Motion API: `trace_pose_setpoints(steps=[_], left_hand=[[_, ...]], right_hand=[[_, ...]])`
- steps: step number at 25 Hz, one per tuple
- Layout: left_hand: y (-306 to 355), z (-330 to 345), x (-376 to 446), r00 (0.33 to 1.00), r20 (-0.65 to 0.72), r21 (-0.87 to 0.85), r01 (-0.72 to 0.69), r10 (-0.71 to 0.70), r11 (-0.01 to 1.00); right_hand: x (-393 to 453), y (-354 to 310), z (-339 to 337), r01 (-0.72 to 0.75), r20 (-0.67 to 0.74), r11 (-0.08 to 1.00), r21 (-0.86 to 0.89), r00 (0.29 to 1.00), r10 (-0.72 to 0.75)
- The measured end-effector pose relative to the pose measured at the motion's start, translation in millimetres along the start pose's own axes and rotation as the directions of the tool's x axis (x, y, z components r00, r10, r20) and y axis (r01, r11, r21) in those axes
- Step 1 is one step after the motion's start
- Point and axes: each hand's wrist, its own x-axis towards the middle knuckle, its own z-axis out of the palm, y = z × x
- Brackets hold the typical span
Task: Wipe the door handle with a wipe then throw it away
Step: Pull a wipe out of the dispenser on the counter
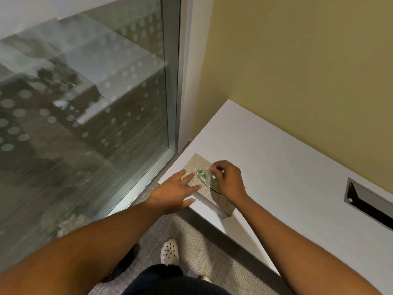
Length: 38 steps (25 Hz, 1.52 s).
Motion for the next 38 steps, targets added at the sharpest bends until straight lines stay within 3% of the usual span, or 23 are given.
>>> trace_pose_setpoints(steps=[2, 4, 6, 8, 9, 10, 14, 16, 19, 24, 30, 34, 36, 38], left_hand=[[7.4, -9.1, 1.8, 0.999, 0.002, -0.118, 0.054, -0.054, 0.992], [18.9, -22.2, 2.5, 0.982, -0.061, -0.464, 0.13, -0.177, 0.876], [27.8, -34.6, 3.0, 0.928, -0.153, -0.806, 0.081, -0.339, 0.587], [34.0, -53.3, 0.3, 0.908, -0.141, -0.966, -0.039, -0.395, 0.256], [36.8, -62.1, -0.9, 0.92, -0.123, -0.987, -0.074, -0.373, 0.145], [39.9, -72.2, -2.2, 0.928, -0.114, -0.991, -0.08, -0.356, 0.109], [52.6, -91.7, -9.0, 0.864, -0.132, -0.991, -0.096, -0.486, 0.097], [59.4, -98.2, -18.2, 0.835, -0.088, -0.996, -0.086, -0.543, 0.029], [69.5, -107.7, -39.7, 0.793, -0.082, -0.994, -0.113, -0.603, -0.013], [74.2, -114.4, -79.0, 0.68, -0.174, -0.984, -0.097, -0.712, 0.148], [87.3, -103.3, -115.8, 0.519, -0.249, -0.969, -0.128, -0.817, 0.213], [102.5, -89.8, -142.0, 0.376, -0.308, -0.948, -0.041, -0.874, 0.317], [110.2, -86.9, -155.9, 0.357, -0.286, -0.955, -0.025, -0.889, 0.297], [117.2, -84.6, -171.4, 0.39, -0.218, -0.976, -0.071, -0.895, 0.206]], right_hand=[[-0.9, -9.5, -7.3, -0.046, -0.008, 0.994, 0.096, 0.999, 0.047], [-5.7, -18.7, -13.9, -0.054, -0.019, 0.985, 0.166, 0.998, 0.058], [-10.2, -27.5, -19.6, -0.053, -0.016, 0.972, 0.229, 0.998, 0.058], [-13.7, -36.1, -25.9, -0.061, 0.004, 0.949, 0.31, 0.998, 0.063], [-14.9, -39.8, -29.0, -0.068, 0.017, 0.935, 0.347, 0.998, 0.066], [-16.3, -43.1, -32.3, -0.078, 0.03, 0.923, 0.378, 0.997, 0.071], [-22.3, -50.9, -42.3, -0.112, 0.069, 0.873, 0.475, 0.994, 0.09], [-23.2, -52.5, -45.8, -0.125, 0.082, 0.859, 0.496, 0.992, 0.097], [-28.0, -58.3, -48.1, -0.086, 0.187, 0.857, 0.507, 0.982, -0.013], [-36.3, -75.9, -41.7, 0.023, 0.413, 0.908, 0.418, 0.886, -0.213], [-36.6, -94.1, -41.1, 0.297, 0.555, 0.926, 0.231, 0.742, -0.376], [-48.4, -109.2, -38.3, 0.205, 0.624, 0.919, 0.337, 0.682, -0.381], [-56.0, -117.2, -31.3, 0.108, 0.649, 0.905, 0.412, 0.662, -0.375], [-64.4, -125.2, -21.2, -0.037, 0.68, 0.88, 0.474, 0.65, -0.339]])
